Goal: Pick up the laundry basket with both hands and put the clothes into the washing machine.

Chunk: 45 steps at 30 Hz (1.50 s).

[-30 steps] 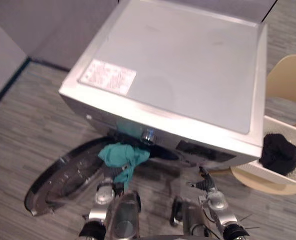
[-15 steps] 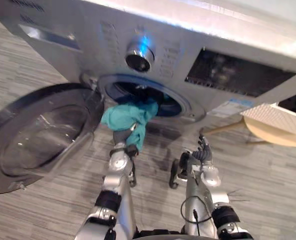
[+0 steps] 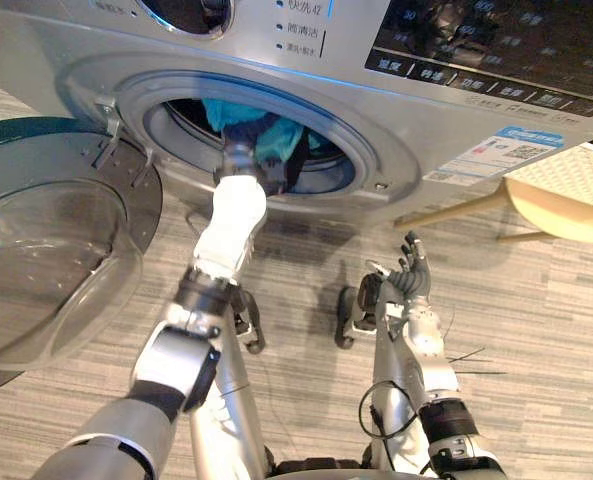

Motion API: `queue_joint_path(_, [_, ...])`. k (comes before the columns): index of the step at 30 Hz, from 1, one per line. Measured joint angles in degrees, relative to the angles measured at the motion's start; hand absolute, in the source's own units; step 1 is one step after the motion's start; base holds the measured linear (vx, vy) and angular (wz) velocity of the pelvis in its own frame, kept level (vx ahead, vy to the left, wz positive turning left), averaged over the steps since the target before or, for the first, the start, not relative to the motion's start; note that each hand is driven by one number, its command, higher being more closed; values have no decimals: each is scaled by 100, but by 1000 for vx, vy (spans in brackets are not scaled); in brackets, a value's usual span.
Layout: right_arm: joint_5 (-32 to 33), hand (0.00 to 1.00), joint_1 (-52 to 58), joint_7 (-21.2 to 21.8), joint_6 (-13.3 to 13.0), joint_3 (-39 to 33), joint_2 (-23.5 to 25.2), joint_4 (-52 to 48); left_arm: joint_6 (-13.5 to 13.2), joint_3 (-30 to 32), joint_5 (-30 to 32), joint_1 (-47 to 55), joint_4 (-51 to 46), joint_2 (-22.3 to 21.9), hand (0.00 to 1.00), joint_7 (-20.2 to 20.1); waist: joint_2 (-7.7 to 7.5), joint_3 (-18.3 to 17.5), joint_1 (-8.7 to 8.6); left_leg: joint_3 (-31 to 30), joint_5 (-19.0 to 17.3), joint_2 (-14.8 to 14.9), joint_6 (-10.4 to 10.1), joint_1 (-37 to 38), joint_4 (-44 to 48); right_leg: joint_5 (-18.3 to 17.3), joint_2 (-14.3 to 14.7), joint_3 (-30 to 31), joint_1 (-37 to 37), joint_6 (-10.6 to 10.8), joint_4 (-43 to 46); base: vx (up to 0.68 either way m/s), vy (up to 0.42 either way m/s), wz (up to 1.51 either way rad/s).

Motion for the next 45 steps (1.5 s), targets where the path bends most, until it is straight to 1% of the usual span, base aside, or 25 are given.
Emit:
queue_joint_path(2, [5,0,-1,80,-12,-1,-3,-77,22,42,290,-315,351,110,100,-35,-77,3,-92,-4,0,6,0,-75,38,2,6,9,-79,-4,38,-9,-58,-5])
queue_joint_path(3, [13,0,15,100,-19,-3,-4,-148,77,169,526,-516,635,144,0,-138,-136,3,-116,-4,0,29,-1,-117,47,17,20,9,-126,-30,42,-3,-42,-6])
queue_joint_path(4, [14,0,16,101,-19,-3,-4,-149,79,172,532,-518,640,144,0,-143,-137,2,-116,-4,0,30,-1,-118,47,17,20,9,-128,-30,42,1,-52,-16])
queue_joint_path(5, [54,0,18,218,-61,-8,-17,-190,248,428,964,-767,1139,170,0,-326,-209,-12,-136,-33,-1,97,-1,-212,82,39,71,-25,-214,-65,45,9,-50,-12])
queue_joint_path(6, [80,0,17,297,-113,-13,-27,-193,394,573,1170,-848,1395,174,0,-484,-211,-14,-174,-85,-1,96,-1,-305,130,40,71,-67,-264,-69,77,20,-60,-11])
queue_joint_path(7, [102,0,14,331,-126,-13,-27,-194,460,640,1224,-862,1481,176,0,-559,-212,-13,-189,-110,-1,94,-1,-349,156,38,72,-85,-291,-73,101,23,-49,1])
queue_joint_path(8, [199,0,2,396,-127,-4,-27,-201,601,756,1386,-862,1621,184,0,-711,-227,-13,-231,-152,-1,92,-2,-446,206,30,70,-104,-370,-88,152,29,-55,1])
queue_joint_path(11, [276,0,-47,583,-126,13,-31,-211,858,1035,1466,-862,1769,249,0,-956,-288,4,-225,-199,1,90,-3,-648,321,22,62,-108,-563,-102,289,29,-65,0])
queue_joint_path(16, [291,0,10,585,-127,27,-37,-385,847,1247,1268,-869,1771,258,0,-996,-307,-4,-214,-294,18,-8,-40,-804,341,-14,-41,-192,-621,-157,349,18,-44,11])
queue_joint_path(21, [280,0,35,588,-133,30,-71,-418,838,1342,1157,-869,1665,281,0,-898,-326,-16,-128,-304,94,-92,-113,-820,210,-48,-127,-240,-629,-223,315,28,-58,10])
queue_joint_path(27, [279,0,34,601,-164,16,-151,-421,835,1294,1178,-868,1537,588,0,-879,-332,-20,-111,-321,173,-103,-147,-816,62,-44,-118,-298,-620,-232,186,39,-50,1])
queue_joint_path(28, [279,0,35,606,-164,0,-151,-428,836,1222,1278,-866,1533,614,0,-890,-332,-20,-109,-321,173,-103,-147,-812,52,-44,-118,-301,-614,-232,176,39,-32,1])
queue_joint_path(29, [283,0,38,640,-165,-7,-151,-444,839,1010,1644,-853,1531,697,0,-912,-332,-20,-105,-319,174,-103,-146,-791,26,-44,-118,-310,-588,-232,146,46,-38,1])
queue_joint_path(30, [284,0,50,721,-166,-18,-152,-477,844,779,2186,-828,1487,787,0,-1023,-340,-26,-92,-307,174,-104,-145,-752,-10,-44,-119,-311,-553,-232,113,38,-33,1])
queue_joint_path(32, [294,0,73,825,-174,-18,-151,-594,843,463,2723,-799,1285,922,0,-1245,-343,-28,-86,-296,177,-106,-141,-697,-63,-44,-121,-318,-492,-231,58,18,-17,1])
queue_joint_path(33, [300,0,84,847,-203,-18,-151,-627,840,356,2744,-781,1163,967,0,-1292,-343,-29,-86,-296,177,-107,-141,-659,-96,-44,-122,-330,-446,-231,23,32,-35,2])
queue_joint_path(36, [404,0,162,939,-235,-49,-143,-631,831,215,2743,-479,487,994,0,-1259,-347,-39,-79,-275,190,-124,-163,-479,-280,-44,-130,-365,-256,-230,-144,46,-46,5])
queue_joint_path(37, [403,0,218,963,-234,-48,-134,-632,822,206,2709,-200,128,970,0,-1221,-347,-39,-70,-275,207,-127,-175,-329,-382,-44,-129,-400,-102,-230,-234,51,-51,7])
queue_joint_path(38, [403,0,234,963,-234,-49,-134,-632,817,207,2705,-146,75,956,0,-1210,-347,-39,-65,-272,211,-130,-183,-298,-412,-44,-129,-404,-71,-230,-258,57,-56,8])
queue_joint_path(41, [393,0,391,965,-233,-50,-128,-631,716,262,2556,659,-558,780,0,-1030,-345,-59,-9,-244,250,-165,-250,92,-720,-46,-129,-453,308,-229,-530,63,-60,10])
queue_joint_path(42, [386,0,512,961,-224,-55,-127,-630,700,294,2437,1106,-716,584,0,-963,-335,-173,23,-242,272,-188,-288,210,-860,-47,-129,-482,430,-233,-651,60,-58,8])
queue_joint_path(43, [349,0,686,959,-191,-54,-128,-622,627,373,2293,1609,-787,335,0,-943,-330,-449,56,-241,294,-208,-318,225,-1010,-48,-129,-518,448,-233,-777,63,-58,8])
queue_joint_path(44, [305,0,749,955,-166,-54,-128,-611,597,417,2220,1876,-835,212,0,-931,-329,-517,71,-235,325,-210,-304,298,-1082,-49,-128,-539,526,-235,-846,84,-61,13])
queue_joint_path(45, [198,0,813,951,-107,-66,-130,-555,584,452,2089,2394,-858,30,0,-911,-327,-518,95,-225,335,-206,-318,600,-1242,-50,-126,-584,843,-237,-990,104,-67,16])
